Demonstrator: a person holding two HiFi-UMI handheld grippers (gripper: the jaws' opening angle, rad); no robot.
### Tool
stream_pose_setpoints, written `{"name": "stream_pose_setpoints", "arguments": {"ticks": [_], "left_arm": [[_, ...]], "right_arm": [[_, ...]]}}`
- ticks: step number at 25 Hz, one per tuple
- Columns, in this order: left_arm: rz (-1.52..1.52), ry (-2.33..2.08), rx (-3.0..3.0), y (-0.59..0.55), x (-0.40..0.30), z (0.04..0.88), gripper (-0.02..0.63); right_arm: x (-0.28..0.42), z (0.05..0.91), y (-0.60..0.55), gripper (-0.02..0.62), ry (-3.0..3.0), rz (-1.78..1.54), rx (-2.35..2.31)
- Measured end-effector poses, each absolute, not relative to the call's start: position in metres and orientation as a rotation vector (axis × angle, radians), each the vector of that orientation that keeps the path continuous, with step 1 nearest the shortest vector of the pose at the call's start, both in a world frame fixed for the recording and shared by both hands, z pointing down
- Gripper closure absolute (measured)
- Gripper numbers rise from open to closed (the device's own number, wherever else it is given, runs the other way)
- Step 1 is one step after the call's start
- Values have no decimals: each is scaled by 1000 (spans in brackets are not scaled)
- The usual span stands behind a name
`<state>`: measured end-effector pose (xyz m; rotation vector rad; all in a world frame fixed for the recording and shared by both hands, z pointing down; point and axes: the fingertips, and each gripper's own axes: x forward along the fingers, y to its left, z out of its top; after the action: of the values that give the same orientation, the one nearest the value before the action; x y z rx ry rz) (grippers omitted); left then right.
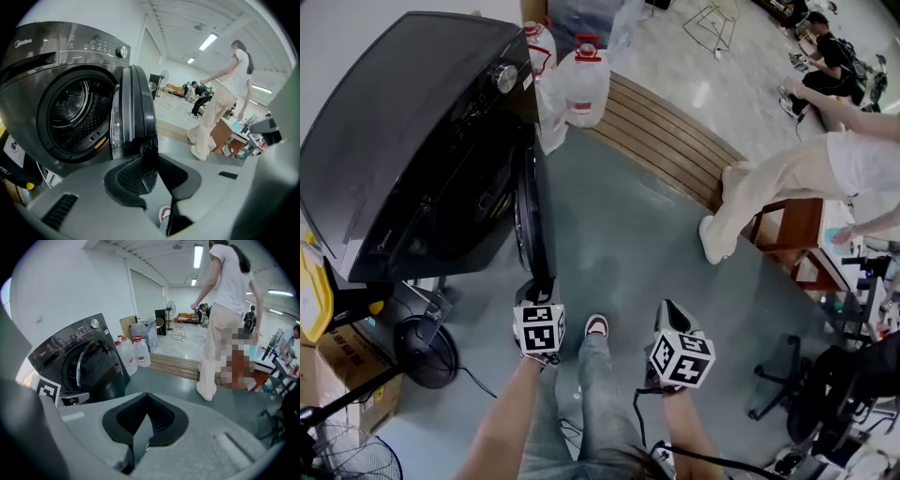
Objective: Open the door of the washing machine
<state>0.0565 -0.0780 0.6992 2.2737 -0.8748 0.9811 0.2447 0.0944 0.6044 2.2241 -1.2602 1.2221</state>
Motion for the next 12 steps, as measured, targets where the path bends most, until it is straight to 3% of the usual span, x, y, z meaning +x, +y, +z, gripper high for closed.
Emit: {"name": "stream_pose_setpoints", "arguments": {"ticks": [12], "left_arm": [[950,-978,2223,-63,99,697,515]], "right_arm": [[294,609,105,591,-1298,1220,2179]]}}
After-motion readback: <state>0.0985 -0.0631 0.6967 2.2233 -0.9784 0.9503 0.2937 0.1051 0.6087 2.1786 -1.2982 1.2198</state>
